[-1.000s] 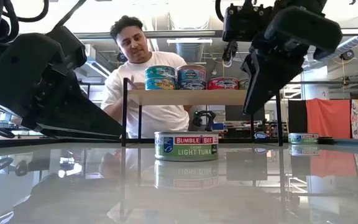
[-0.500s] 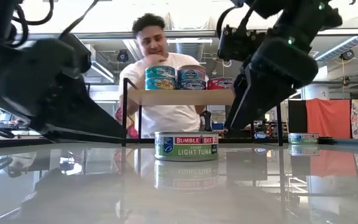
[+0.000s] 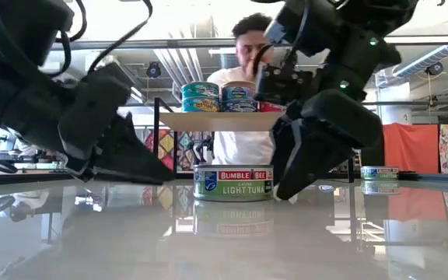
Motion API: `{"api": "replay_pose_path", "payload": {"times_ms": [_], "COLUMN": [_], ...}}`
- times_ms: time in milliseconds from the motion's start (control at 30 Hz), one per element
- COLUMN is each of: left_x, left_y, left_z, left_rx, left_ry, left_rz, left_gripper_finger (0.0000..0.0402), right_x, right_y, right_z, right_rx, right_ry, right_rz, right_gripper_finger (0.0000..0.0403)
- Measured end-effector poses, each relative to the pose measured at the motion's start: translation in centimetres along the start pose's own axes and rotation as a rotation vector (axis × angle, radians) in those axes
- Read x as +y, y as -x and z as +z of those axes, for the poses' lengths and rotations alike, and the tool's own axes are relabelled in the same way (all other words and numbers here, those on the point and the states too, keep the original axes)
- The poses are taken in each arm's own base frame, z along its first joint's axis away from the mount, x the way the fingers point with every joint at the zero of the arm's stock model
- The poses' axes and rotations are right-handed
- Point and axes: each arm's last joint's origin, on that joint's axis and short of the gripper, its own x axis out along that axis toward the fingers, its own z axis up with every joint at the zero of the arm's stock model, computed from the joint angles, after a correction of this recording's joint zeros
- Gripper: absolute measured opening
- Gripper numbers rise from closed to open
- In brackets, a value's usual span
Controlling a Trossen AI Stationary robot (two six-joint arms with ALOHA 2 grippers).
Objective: Stack canned seafood by type on shelf
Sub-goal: Stack the bottom green tuna can on top of the red tuna can on the shelf
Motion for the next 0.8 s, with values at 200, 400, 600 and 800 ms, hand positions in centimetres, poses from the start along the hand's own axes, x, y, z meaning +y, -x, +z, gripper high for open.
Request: {"api": "replay_pose_path", "payload": {"times_ms": [200,400,600,800], "left_x": [-0.9,-1.6,-1.6,-1.7], "left_y": [-1.5,-2.4,-2.4,-2.5], "left_z": [-0.7,-1.0,-0.9,-0.8], "left_rx": [0.005,-0.024,-0.021,-0.021], "left_ry": [-0.006,-0.031,-0.033,-0.050], "left_rz": [0.018,0.055,0.050,0.046], "left_gripper_finger": [0.0164,0.0164,0.0164,0.0164], "right_x": [0.3,0.7,0.8,0.8], "right_y": [-0.9,-1.9,-1.5,-1.5], "right_z": [1.5,2.5,3.5,3.5], "right_rx": [-0.014,-0.007,0.029,0.039], "right_ry": [0.034,0.042,0.050,0.011], "right_rz": [0.020,0.043,0.038,0.041], "right_gripper_finger": [0.0380,0.0380,0.0380,0.0380]}}
